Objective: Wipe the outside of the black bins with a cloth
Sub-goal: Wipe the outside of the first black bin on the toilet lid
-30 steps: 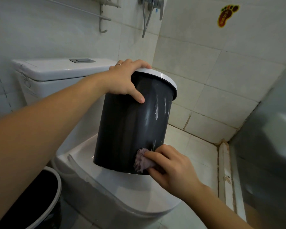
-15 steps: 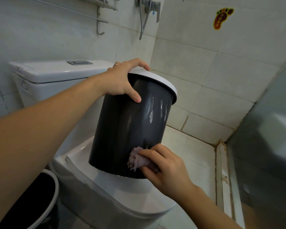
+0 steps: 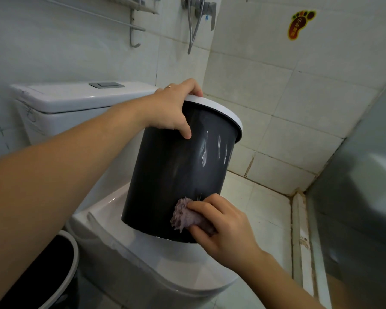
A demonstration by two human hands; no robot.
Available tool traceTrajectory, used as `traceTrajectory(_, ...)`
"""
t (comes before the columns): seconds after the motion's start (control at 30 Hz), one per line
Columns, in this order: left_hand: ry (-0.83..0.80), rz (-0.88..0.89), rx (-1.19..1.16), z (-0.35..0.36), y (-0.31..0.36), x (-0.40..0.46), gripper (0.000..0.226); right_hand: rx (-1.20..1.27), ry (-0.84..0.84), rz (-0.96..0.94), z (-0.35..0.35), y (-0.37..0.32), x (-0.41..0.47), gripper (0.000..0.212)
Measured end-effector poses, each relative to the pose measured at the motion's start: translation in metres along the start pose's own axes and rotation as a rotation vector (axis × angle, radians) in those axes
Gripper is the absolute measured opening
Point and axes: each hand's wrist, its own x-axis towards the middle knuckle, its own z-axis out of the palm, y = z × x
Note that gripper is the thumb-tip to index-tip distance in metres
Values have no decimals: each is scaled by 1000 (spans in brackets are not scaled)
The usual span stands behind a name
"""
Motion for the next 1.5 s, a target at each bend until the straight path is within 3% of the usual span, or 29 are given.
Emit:
traceTrajectory(0.17, 14, 68, 145, 5, 5, -5, 94, -21, -2, -12, 0, 0, -1, 29)
traceTrajectory(0.43, -52, 9, 0, -3, 4, -9, 89, -10, 15, -39, 4, -2, 0, 27)
traceTrajectory(0.7, -51, 11, 2, -2, 3, -11, 88, -60, 23, -77, -3, 6, 10, 28)
traceTrajectory(1.0, -108, 64, -54, -9, -1, -12, 79, -134, 197, 88, -40, 23, 97, 28)
traceTrajectory(1.27, -106, 78, -41, -8, -3, -12, 83, -201, 60, -150, -32, 17, 65, 28)
traceTrajectory(1.5, -139, 107, -5, -8, 2, -13, 87, -209, 270, 113, -43, 22, 115, 24)
